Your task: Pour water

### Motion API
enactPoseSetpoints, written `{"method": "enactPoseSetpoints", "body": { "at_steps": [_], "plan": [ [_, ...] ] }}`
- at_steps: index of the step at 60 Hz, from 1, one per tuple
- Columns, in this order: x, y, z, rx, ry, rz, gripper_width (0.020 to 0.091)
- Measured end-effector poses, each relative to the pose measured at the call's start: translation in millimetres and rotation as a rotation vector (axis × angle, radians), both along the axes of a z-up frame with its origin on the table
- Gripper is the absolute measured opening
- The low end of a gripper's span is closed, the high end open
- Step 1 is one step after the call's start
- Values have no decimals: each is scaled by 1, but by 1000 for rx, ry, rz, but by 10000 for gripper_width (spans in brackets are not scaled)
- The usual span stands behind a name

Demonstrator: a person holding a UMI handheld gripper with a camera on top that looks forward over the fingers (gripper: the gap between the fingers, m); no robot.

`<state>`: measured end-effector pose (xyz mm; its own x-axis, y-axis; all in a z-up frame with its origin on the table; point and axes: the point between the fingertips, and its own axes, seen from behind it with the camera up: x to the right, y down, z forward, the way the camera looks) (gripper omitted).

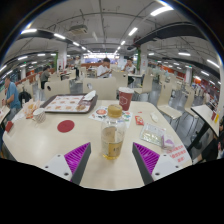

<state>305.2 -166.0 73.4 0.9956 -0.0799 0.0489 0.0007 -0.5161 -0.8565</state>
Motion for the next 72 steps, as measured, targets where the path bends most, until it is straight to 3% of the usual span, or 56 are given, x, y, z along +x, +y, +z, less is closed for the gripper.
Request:
{"method": "enactPoseSetpoints", "body": {
  "at_steps": [9, 12, 18, 30, 47, 59, 72],
  "plan": [
    [5, 45, -27, 18, 21, 16, 829],
    [5, 57, -32, 28, 27, 21, 752],
    [5, 70, -38, 48, 43, 11, 503],
    [5, 77, -37, 74, 36, -17, 409],
    [4, 81, -24, 38, -71, -68, 409],
    [-13, 108, 45, 51, -311, -99, 409],
    [-85, 170, 135, 46, -826, -20, 408]
  ]
}}
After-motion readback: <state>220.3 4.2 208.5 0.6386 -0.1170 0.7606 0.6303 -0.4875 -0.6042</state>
